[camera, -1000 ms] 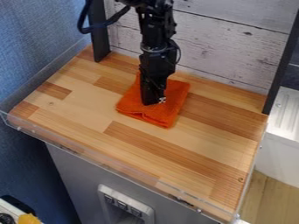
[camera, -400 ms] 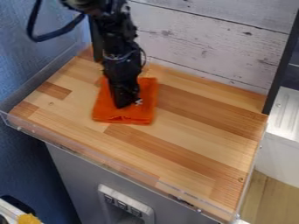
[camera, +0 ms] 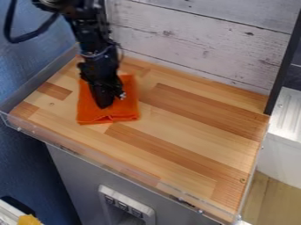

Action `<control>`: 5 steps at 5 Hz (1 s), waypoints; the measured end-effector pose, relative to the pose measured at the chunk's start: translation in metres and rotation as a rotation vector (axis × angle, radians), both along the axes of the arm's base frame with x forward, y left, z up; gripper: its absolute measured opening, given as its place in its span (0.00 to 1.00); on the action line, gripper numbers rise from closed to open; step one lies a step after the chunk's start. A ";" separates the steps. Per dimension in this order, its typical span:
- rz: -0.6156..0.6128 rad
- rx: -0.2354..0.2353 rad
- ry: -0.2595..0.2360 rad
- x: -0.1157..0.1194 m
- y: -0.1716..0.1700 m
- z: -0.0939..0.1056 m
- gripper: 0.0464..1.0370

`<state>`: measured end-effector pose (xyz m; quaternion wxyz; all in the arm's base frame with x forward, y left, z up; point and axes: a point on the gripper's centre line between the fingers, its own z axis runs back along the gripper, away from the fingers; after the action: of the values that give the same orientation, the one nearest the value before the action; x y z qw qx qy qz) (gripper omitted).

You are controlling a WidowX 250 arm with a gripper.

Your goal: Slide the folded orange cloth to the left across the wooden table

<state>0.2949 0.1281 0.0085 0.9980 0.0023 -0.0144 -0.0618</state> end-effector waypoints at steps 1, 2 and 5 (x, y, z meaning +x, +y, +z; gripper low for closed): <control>0.064 -0.020 0.020 -0.001 0.014 0.001 0.01; 0.105 -0.032 0.033 -0.002 0.020 0.002 0.04; 0.163 -0.044 0.071 -0.030 0.024 0.044 0.76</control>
<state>0.2647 0.1524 0.0526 0.9994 -0.0205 0.0201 0.0200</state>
